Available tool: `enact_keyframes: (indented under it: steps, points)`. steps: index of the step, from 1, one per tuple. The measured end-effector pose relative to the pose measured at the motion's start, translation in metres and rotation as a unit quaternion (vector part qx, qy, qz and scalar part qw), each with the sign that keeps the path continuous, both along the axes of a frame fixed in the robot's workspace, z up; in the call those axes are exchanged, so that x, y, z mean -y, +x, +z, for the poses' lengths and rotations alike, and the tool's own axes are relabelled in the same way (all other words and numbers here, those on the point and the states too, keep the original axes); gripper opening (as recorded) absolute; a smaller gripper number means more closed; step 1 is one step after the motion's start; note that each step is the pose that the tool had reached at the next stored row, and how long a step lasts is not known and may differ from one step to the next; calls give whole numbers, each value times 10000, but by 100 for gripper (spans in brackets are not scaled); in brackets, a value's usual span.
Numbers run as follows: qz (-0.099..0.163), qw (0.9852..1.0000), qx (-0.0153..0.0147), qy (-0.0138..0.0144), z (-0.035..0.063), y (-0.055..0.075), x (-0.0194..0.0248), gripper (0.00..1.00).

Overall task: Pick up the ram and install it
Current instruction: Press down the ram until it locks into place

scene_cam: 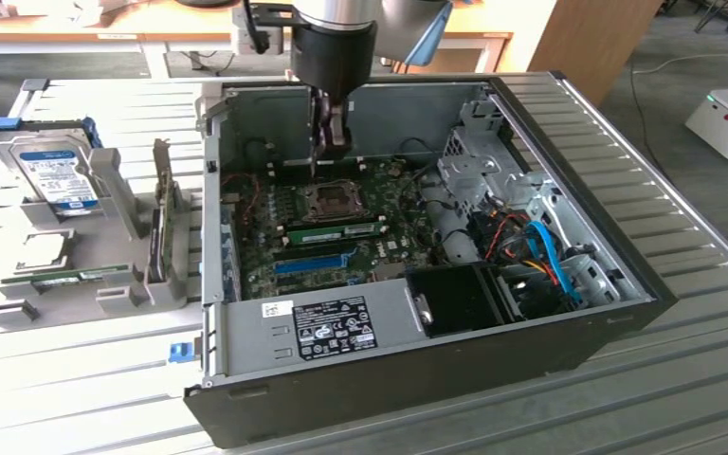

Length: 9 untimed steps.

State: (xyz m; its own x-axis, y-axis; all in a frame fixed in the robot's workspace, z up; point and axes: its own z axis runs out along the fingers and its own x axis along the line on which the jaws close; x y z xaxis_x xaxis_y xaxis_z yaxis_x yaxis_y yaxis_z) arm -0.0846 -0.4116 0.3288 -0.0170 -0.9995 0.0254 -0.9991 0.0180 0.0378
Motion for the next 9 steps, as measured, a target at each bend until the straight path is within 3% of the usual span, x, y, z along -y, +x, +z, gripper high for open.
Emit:
enact_keyframes:
  steps: [9]
  points:
    - [0, 10000, 0, -5, 30, 0, 0, 11]
